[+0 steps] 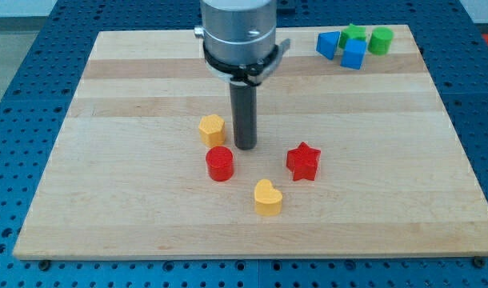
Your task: Push the red circle into the bottom of the hexagon
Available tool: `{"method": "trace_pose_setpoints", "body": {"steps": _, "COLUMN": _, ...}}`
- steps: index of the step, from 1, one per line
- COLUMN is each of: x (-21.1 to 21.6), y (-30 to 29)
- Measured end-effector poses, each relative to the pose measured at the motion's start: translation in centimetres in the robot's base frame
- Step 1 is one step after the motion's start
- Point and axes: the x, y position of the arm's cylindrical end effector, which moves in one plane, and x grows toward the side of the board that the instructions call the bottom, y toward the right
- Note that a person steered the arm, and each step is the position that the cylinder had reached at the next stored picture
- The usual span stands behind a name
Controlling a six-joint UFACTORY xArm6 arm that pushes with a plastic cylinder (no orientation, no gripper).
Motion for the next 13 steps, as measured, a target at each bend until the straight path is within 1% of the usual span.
{"method": "trace_pose_setpoints", "body": {"steps": 1, "x": 2.0, "y": 0.2}}
{"method": "trace_pose_setpoints", "body": {"steps": 2, "x": 2.3, "y": 0.2}}
{"method": "trace_pose_setpoints", "body": {"steps": 3, "x": 4.9, "y": -0.5}}
{"method": "trace_pose_setpoints", "body": {"steps": 5, "x": 5.0, "y": -0.6}}
{"method": "trace_pose_setpoints", "body": {"steps": 7, "x": 5.0, "y": -3.9}}
{"method": "trace_pose_setpoints", "body": {"steps": 8, "x": 5.0, "y": -3.9}}
{"method": "trace_pose_setpoints", "body": {"steps": 9, "x": 6.5, "y": -3.9}}
{"method": "trace_pose_setpoints", "body": {"steps": 10, "x": 6.8, "y": -4.4}}
{"method": "trace_pose_setpoints", "body": {"steps": 13, "x": 6.4, "y": -6.0}}
